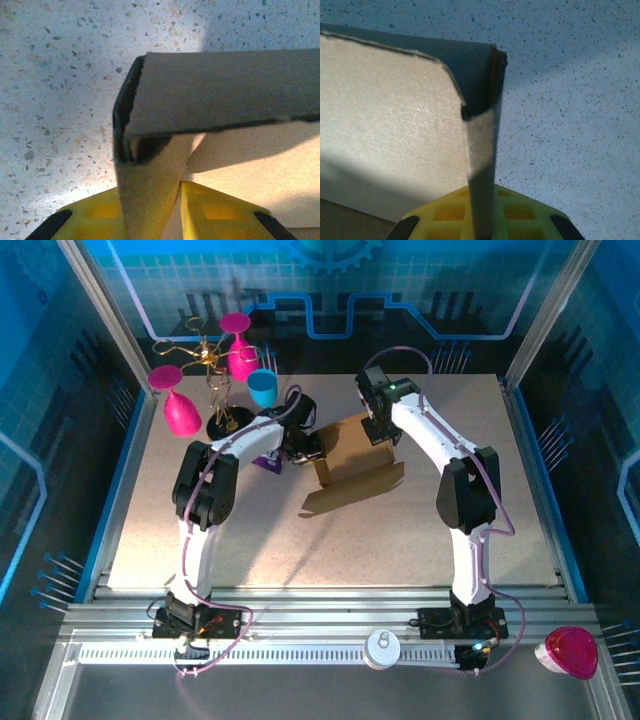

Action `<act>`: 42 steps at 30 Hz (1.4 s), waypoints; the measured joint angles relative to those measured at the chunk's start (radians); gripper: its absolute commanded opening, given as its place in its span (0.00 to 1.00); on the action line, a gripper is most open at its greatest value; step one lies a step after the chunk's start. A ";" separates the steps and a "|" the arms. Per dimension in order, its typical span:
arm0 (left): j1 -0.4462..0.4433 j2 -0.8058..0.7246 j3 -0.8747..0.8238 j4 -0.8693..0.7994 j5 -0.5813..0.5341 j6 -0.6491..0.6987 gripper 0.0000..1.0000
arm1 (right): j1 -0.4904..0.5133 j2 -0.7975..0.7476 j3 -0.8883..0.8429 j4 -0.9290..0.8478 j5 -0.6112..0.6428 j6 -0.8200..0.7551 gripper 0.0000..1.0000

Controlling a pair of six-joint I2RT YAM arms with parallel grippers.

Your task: Fold the paper box

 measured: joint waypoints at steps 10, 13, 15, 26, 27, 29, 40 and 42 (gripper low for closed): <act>-0.014 0.003 -0.011 0.015 -0.012 0.000 0.20 | 0.000 0.007 0.000 -0.010 0.005 0.000 0.00; -0.020 0.010 -0.011 0.014 -0.021 0.001 0.14 | 0.000 0.009 0.000 -0.016 0.010 0.000 0.00; -0.024 0.014 -0.010 0.011 -0.035 0.003 0.10 | 0.000 0.011 0.000 -0.021 0.015 0.000 0.00; -0.068 0.024 0.037 -0.067 -0.164 0.003 0.02 | 0.000 0.011 -0.014 -0.024 0.024 0.003 0.00; -0.069 0.024 0.037 -0.068 -0.166 0.003 0.02 | 0.000 0.011 -0.016 -0.023 0.024 0.003 0.00; -0.071 0.024 0.039 -0.070 -0.171 0.003 0.10 | 0.000 0.011 -0.020 -0.018 0.026 0.004 0.00; -0.082 -0.010 0.045 -0.124 -0.160 -0.034 0.57 | 0.002 0.005 -0.065 0.034 0.018 0.002 0.00; -0.082 -0.043 0.045 -0.126 -0.140 -0.060 0.59 | 0.004 0.003 -0.071 0.042 0.016 0.000 0.00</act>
